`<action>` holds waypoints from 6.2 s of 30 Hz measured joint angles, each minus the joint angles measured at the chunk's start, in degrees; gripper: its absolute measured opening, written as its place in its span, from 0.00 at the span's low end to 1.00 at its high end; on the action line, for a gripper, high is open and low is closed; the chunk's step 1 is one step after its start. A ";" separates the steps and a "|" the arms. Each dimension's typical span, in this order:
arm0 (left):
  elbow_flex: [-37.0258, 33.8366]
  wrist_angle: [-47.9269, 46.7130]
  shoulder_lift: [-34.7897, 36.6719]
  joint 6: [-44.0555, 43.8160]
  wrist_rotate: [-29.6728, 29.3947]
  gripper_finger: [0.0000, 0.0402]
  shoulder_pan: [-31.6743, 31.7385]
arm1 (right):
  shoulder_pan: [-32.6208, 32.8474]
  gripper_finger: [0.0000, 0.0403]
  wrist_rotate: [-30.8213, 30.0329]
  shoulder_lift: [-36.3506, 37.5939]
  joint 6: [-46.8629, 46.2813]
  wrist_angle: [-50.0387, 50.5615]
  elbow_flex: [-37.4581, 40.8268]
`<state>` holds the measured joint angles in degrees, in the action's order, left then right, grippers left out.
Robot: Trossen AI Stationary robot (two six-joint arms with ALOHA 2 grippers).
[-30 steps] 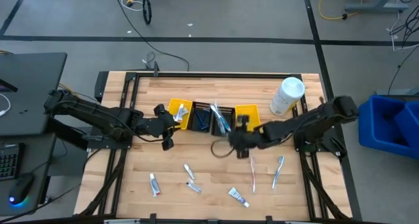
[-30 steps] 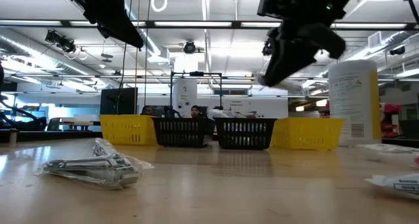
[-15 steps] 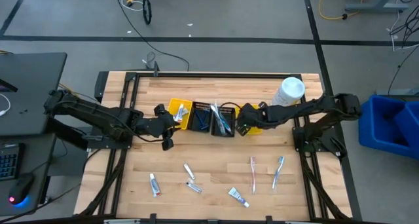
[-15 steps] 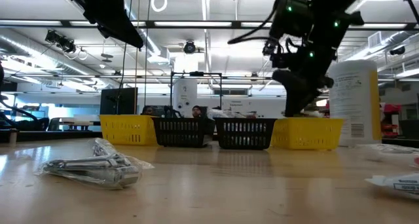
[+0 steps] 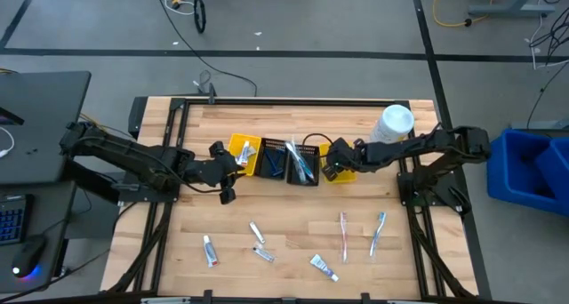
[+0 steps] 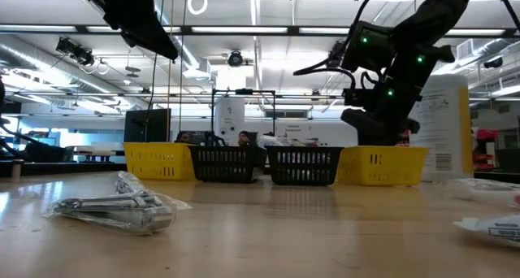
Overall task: Pick & Place Travel size toiletries
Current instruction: Put the silver nail cutter into the right yellow bin, then put the white toothpaste into the left yellow bin, then put the orange toothbrush into the right black bin
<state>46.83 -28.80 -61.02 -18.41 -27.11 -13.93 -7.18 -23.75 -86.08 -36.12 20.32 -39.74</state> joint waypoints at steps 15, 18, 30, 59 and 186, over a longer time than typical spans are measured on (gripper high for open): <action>0.00 -0.02 -0.01 0.02 1.47 0.20 -0.04 | 0.30 0.49 -0.03 -0.02 11.52 -2.22 -5.98; 0.00 -0.02 0.00 0.00 1.69 0.20 -0.04 | 1.68 0.51 0.14 -0.01 14.30 -3.36 -9.35; 0.00 -0.02 0.00 0.00 7.11 0.20 0.00 | 8.60 0.45 16.10 -0.01 17.83 -23.74 -11.27; 0.04 3.74 -13.29 -8.25 29.75 0.28 -12.82 | 16.65 0.60 7.22 -0.02 16.08 -23.28 -7.00; 5.89 -1.66 -23.31 -7.77 2.60 0.41 22.53 | 16.65 0.44 6.38 -0.02 14.05 -24.08 -7.00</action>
<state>52.72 -30.46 -84.32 -26.18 -24.51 8.60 9.47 -17.37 -86.11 -22.06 -3.77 -46.74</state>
